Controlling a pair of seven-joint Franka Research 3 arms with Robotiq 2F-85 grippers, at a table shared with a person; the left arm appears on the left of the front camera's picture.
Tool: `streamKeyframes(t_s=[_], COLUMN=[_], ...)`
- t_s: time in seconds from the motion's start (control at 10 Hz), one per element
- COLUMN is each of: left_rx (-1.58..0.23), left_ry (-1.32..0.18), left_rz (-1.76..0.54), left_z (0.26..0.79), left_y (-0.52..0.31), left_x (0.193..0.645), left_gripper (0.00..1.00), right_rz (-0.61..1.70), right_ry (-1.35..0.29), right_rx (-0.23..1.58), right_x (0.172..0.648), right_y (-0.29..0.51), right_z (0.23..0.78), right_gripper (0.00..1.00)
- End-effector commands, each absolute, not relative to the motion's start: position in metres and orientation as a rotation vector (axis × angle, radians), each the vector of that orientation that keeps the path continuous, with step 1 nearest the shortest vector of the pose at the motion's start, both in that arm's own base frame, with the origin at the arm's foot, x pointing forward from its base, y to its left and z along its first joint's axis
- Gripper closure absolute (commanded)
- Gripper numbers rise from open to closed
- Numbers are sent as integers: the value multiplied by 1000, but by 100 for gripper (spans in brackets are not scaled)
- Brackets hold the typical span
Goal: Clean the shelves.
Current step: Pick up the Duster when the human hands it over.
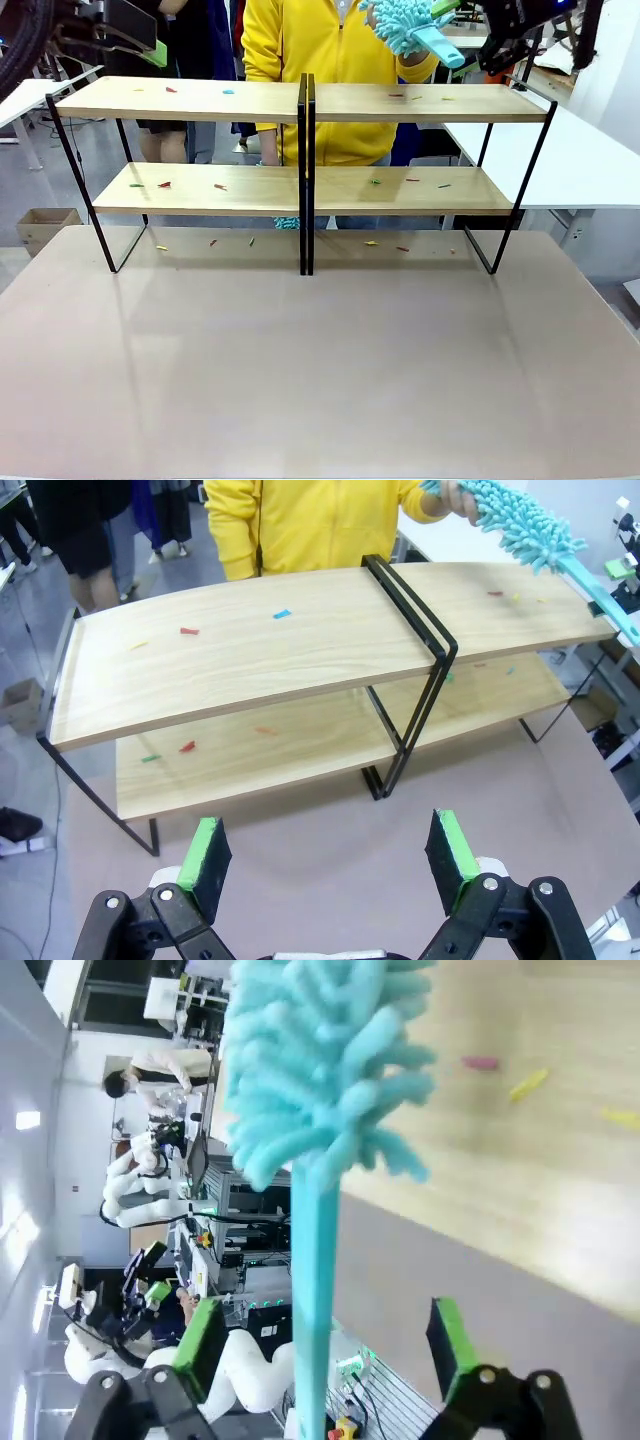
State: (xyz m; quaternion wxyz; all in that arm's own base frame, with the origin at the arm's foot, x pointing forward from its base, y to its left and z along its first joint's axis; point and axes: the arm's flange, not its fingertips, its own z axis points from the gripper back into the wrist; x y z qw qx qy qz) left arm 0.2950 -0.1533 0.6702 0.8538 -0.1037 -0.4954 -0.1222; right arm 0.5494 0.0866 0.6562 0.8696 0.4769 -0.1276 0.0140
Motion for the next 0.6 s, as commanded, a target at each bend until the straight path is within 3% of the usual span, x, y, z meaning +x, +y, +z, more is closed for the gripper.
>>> streamKeyframes(t_s=[0.0,0.3,0.4,0.5], left_rx=[-213,-213,-213,-213], left_ry=[-1044,-1044,-1044,-1044], left_rz=[-249,-249,-249,-249], left_z=[669,669,669,669], left_y=[-152,-152,-152,-152], left_x=[295,295,295,295], left_gripper=[0,0,0,0], right_rz=[-1,-1,-19,-18], right_ry=[-276,-260,-261,-254], right_rx=[1017,1050,1067,1064], right_x=[548,554,556,555], right_y=[89,90,89,90], right_z=[669,665,666,666], right_gripper=[0,3,56,60])
